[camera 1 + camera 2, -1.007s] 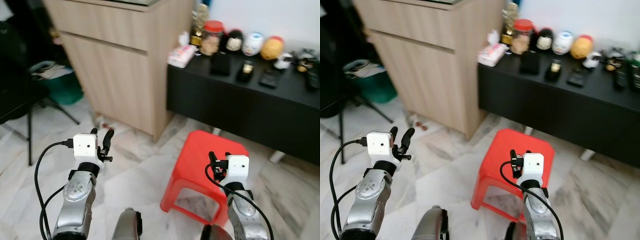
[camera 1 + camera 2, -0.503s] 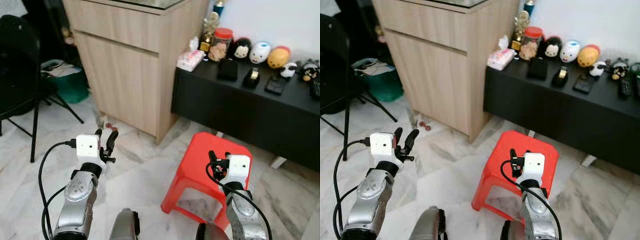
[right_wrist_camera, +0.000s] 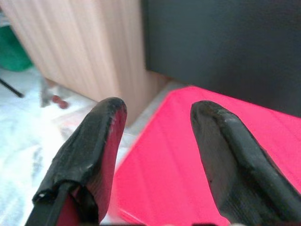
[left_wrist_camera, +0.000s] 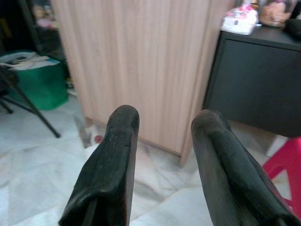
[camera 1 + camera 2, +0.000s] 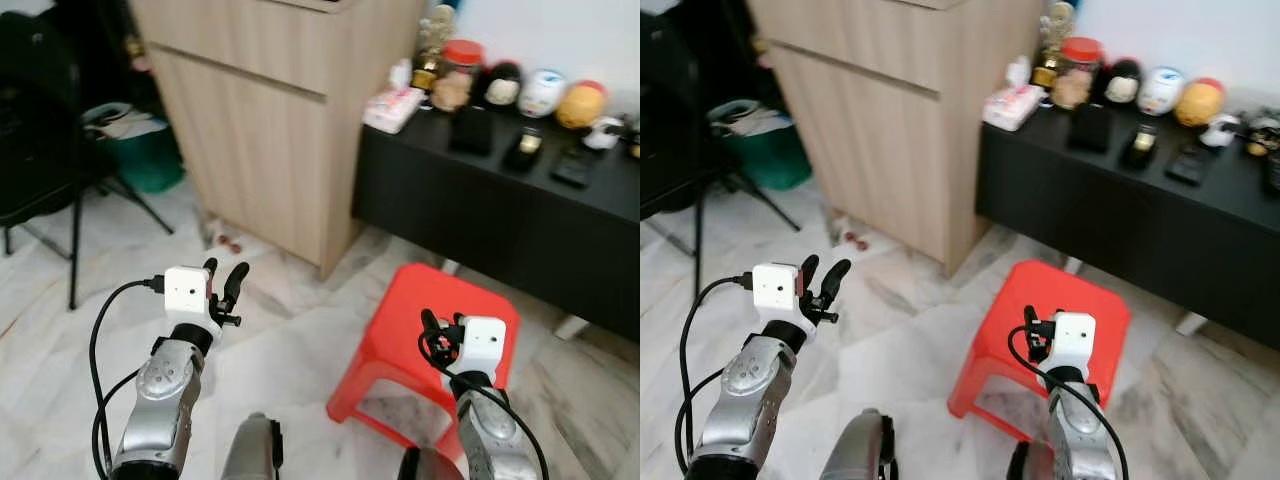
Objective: Hang keys on a hook
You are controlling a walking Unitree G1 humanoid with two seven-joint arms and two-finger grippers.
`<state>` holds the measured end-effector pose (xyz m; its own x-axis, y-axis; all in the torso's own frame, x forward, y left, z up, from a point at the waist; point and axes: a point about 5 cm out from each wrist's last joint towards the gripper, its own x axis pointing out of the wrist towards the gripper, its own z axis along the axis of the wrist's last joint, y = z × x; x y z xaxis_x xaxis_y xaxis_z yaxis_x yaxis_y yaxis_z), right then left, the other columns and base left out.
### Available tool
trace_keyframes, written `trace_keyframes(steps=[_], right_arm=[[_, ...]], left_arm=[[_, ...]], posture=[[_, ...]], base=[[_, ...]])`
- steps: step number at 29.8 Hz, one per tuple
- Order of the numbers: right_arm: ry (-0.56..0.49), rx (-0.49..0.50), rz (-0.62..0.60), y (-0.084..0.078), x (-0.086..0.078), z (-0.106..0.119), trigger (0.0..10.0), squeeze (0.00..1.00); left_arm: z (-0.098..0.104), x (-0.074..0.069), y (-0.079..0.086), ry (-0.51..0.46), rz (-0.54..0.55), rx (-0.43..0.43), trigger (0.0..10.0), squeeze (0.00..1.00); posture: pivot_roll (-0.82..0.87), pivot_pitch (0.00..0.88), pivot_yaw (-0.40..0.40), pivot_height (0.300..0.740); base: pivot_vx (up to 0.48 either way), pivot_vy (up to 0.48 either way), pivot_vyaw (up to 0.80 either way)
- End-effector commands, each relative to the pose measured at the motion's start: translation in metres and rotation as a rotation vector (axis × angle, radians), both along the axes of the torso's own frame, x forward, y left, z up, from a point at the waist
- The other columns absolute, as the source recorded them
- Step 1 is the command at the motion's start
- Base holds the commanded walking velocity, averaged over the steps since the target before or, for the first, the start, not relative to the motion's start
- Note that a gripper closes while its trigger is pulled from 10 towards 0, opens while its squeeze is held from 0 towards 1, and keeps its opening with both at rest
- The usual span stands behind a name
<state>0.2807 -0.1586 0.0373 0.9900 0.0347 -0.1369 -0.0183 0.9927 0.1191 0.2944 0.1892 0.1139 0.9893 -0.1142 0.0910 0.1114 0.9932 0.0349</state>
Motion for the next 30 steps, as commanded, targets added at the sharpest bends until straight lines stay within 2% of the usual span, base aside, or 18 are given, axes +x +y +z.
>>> trace_keyframes(steps=[1,12,15,17,19,30], right_arm=[[0.03,0.007,-0.022,-0.0066,-0.005,-0.006,10.0,0.0],[0.036,0.002,0.004,-0.0038,-0.0071,-0.0079,10.0,0.0],[0.024,-0.013,0.021,-0.0025,-0.0068,-0.0062,10.0,0.0],[0.021,-0.011,0.013,-0.0029,-0.0069,-0.006,10.0,0.0],[0.025,0.012,-0.015,-0.0053,-0.0073,-0.0068,10.0,0.0],[0.06,0.003,-0.037,-0.0076,-0.0094,-0.0135,10.0,0.0]], left_arm=[[0.0017,0.0001,-0.0034,-0.003,-0.016,-0.011,10.0,0.0],[0.0026,-0.0012,-0.0041,-0.001,-0.028,-0.011,10.0,0.0],[0.0025,-0.0011,-0.0046,-0.001,-0.032,-0.01,10.0,0.0],[0.0025,-0.001,-0.0048,-0.001,-0.035,-0.009,10.0,0.0],[0.0023,-0.001,-0.0051,0.0,-0.036,-0.007,10.0,0.0],[0.0031,-0.001,-0.0076,-0.001,-0.048,-0.005,10.0,0.0]], posture=[[0.14,0.115,-0.031,0.635],[0.14,0.122,-0.026,0.635],[0.14,0.122,-0.025,0.635],[0.14,0.123,-0.026,0.635],[0.14,0.123,-0.026,0.635],[0.14,0.123,-0.026,0.635]], base=[[0.0,0.0,0.0],[0.0,0.0,0.0],[0.0,0.0,0.8],[0.0,0.0,0.8],[0.0,0.0,0.0],[0.0,0.0,0.0]])
